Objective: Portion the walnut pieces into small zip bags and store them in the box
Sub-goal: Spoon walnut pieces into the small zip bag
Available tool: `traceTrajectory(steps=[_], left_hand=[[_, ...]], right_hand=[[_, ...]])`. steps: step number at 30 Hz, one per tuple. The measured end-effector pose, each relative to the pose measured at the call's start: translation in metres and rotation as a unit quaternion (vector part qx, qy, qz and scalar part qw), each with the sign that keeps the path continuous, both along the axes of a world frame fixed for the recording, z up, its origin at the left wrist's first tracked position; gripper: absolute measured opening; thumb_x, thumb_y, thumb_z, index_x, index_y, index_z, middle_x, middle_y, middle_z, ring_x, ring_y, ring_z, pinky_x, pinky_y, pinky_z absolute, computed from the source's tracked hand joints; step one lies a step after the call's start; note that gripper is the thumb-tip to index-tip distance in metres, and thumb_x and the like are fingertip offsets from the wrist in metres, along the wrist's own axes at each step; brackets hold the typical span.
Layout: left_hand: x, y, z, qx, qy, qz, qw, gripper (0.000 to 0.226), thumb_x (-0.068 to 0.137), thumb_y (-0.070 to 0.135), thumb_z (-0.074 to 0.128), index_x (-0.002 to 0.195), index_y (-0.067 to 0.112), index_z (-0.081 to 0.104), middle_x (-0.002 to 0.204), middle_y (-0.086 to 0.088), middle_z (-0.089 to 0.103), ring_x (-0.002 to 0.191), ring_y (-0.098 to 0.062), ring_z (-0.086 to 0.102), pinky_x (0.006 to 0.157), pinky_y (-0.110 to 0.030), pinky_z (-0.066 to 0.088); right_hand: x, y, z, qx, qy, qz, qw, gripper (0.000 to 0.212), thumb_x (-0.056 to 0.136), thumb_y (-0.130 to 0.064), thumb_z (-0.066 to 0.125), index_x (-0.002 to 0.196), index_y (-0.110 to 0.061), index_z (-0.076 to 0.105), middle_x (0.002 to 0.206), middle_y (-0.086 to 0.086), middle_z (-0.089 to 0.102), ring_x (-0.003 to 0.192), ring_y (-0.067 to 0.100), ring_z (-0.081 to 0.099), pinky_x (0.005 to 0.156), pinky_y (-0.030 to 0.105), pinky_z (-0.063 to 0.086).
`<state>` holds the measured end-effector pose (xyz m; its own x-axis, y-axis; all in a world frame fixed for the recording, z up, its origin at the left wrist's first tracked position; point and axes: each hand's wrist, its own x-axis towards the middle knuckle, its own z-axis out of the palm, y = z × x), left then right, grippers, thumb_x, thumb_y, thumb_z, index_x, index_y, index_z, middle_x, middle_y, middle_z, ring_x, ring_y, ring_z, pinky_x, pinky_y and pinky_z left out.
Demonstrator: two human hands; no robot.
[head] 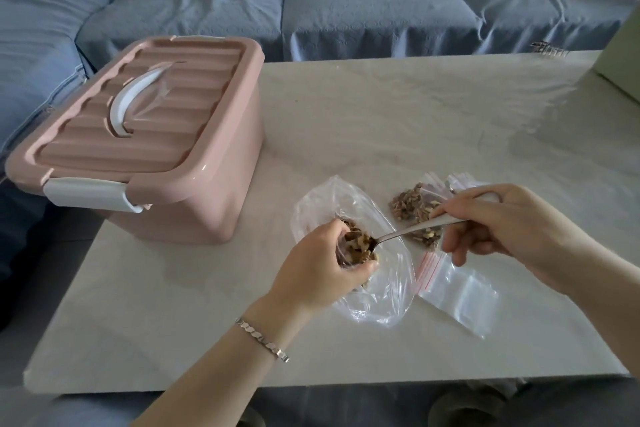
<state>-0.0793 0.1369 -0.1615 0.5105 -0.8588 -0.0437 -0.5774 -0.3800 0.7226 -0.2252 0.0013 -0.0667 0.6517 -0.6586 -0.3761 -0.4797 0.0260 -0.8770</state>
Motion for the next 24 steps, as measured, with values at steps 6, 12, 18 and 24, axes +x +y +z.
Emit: traceTrajectory(steps=[6,12,18,24], left_hand=[[0.000,0.003,-0.001,-0.013,0.015,0.023,1.000,0.034,0.070,0.044,0.074,0.081,0.026,0.047,0.078,0.010,0.062,0.072,-0.006,0.058,0.063,-0.017,0.043],[0.004,0.010,-0.003,-0.048,0.022,0.085,0.995,0.034,0.071,0.045,0.073,0.083,0.022,0.050,0.080,0.009,0.063,0.079,-0.003,0.060,0.069,-0.017,0.046],[0.015,0.029,-0.012,-0.077,0.020,0.190,0.979,0.030,0.073,0.045,0.069,0.081,0.022,0.052,0.087,0.009,0.055,0.085,-0.008,0.054,0.069,-0.014,0.039],[0.020,0.020,-0.023,0.039,0.142,0.137,0.980,0.038,0.076,0.050,0.067,0.086,0.018,0.048,0.103,0.001,0.049,0.076,-0.004,0.050,0.054,-0.008,0.036]], right_hand=[[0.007,0.035,0.021,-0.315,0.023,0.147,0.937,0.028,0.089,-0.025,0.050,0.064,-0.024,0.063,0.057,-0.013,0.065,0.048,0.006,0.058,0.050,0.018,0.042],[-0.008,0.038,0.021,-0.404,-0.034,0.150,0.902,0.027,0.086,-0.041,0.043,0.078,-0.030,0.066,0.067,-0.014,0.064,0.056,0.003,0.060,0.055,0.021,0.045],[-0.024,0.022,-0.015,-0.341,-0.083,0.020,0.936,0.017,0.084,-0.030,0.050,0.079,-0.029,0.066,0.064,-0.014,0.066,0.055,0.004,0.061,0.053,0.003,0.039],[-0.015,0.017,-0.090,-0.270,-0.057,-0.026,0.961,0.018,0.090,-0.006,0.054,0.096,-0.013,0.069,0.063,-0.004,0.067,0.062,0.005,0.064,0.060,0.006,0.045]])
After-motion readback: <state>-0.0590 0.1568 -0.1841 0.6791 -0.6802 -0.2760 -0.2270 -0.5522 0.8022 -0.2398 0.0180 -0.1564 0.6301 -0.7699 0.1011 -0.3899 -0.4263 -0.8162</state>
